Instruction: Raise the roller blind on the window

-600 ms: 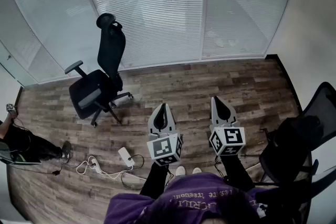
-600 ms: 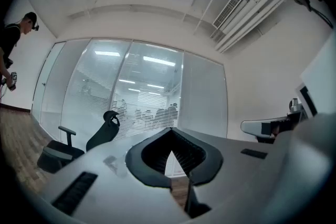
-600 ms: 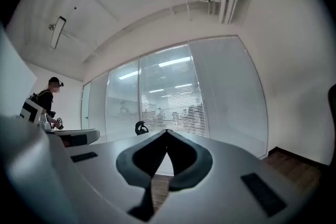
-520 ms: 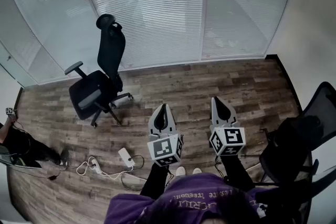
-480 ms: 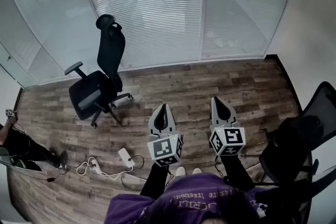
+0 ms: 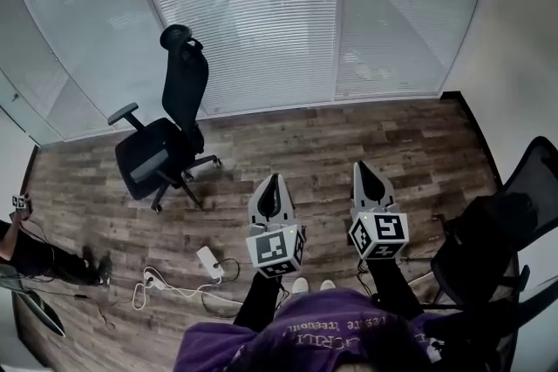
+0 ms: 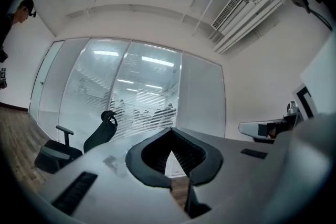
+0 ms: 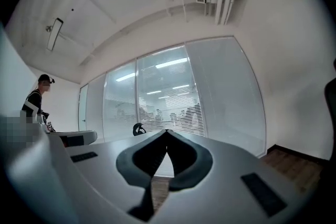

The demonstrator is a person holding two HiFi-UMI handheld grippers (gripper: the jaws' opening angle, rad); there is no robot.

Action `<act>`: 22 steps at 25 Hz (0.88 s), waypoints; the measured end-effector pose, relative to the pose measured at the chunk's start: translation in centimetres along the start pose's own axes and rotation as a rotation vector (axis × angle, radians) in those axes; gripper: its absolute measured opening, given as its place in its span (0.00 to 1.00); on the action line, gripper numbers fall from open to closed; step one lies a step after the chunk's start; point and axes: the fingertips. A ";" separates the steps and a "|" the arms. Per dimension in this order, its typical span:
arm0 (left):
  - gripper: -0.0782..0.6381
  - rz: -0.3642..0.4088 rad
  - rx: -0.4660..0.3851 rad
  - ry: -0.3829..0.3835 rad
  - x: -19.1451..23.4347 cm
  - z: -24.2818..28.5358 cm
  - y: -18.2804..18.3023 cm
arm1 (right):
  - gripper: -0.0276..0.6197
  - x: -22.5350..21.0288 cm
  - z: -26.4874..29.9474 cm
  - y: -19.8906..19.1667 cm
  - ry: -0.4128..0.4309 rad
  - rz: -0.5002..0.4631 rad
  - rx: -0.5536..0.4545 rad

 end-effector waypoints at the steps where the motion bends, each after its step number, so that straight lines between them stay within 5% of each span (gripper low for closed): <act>1: 0.11 0.001 0.002 -0.001 0.0 0.0 -0.1 | 0.04 -0.2 0.1 0.0 -0.011 -0.001 -0.006; 15: 0.11 -0.012 -0.022 0.011 4.5 0.1 1.0 | 0.04 1.8 1.9 -0.2 -0.048 -0.023 -0.040; 22: 0.11 -0.015 -0.031 -0.044 5.3 1.8 0.6 | 0.04 2.3 3.4 -0.7 -0.088 -0.057 -0.027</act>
Point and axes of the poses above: the fingertips, and each gripper's own axes: z forward along the fingers, x to its left, y out of its top
